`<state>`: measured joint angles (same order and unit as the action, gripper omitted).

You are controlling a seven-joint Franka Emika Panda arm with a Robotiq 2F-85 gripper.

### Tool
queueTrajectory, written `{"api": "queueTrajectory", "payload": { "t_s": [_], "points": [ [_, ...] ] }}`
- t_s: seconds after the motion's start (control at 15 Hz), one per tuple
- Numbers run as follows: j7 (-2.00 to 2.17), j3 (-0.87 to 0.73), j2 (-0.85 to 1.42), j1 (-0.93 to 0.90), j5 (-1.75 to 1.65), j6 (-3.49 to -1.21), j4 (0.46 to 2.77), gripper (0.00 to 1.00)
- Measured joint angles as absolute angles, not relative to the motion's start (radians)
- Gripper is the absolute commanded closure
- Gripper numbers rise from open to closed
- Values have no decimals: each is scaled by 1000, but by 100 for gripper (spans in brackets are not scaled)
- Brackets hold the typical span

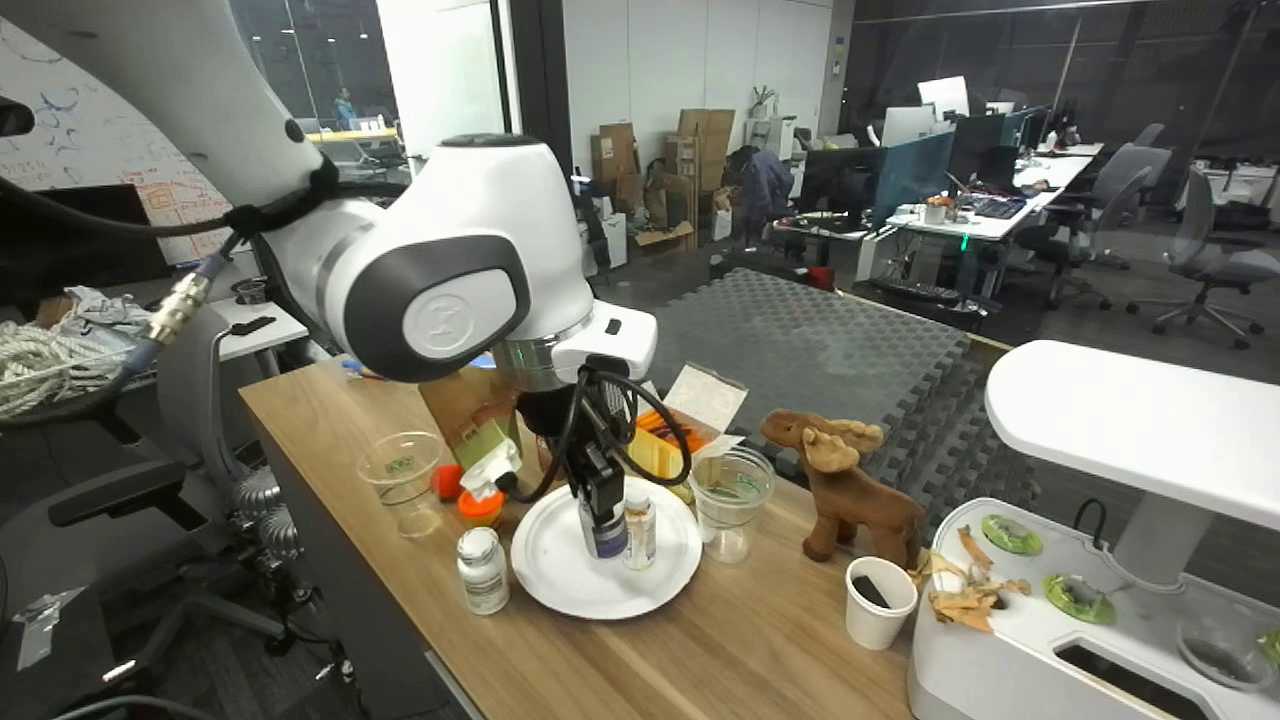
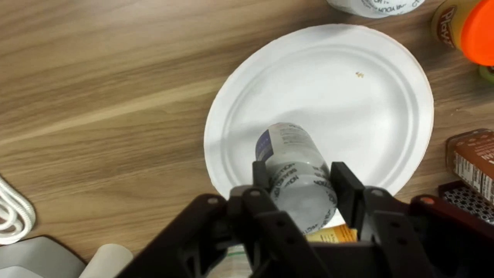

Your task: Pick up all the objects surrounding the white plate and arrange them on the plate

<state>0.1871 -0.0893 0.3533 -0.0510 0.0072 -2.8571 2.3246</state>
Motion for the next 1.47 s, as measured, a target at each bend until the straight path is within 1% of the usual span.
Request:
{"api": "queueTrajectory", "payload": {
  "t_s": [0.4,0.8,0.87,0.93,1.0,1.07,1.13,1.2,1.27,1.47],
  "points": [
    [185,-73,466,-51,7,-2801,2242,81],
    [183,-77,500,-50,7,-2775,2206,81],
    [183,-79,501,-50,7,-2773,2204,79],
    [183,-80,502,-50,7,-2772,2202,31],
    [183,-81,502,-50,7,-2772,2201,28],
    [183,-83,503,-50,7,-2772,2200,23],
    [183,-85,504,-50,7,-2772,2200,16],
    [183,-87,505,-50,7,-2772,2200,7],
    [183,-89,505,-50,6,-2772,2200,1],
    [183,-102,495,-53,-4,-2772,2202,0]
  ]
}}
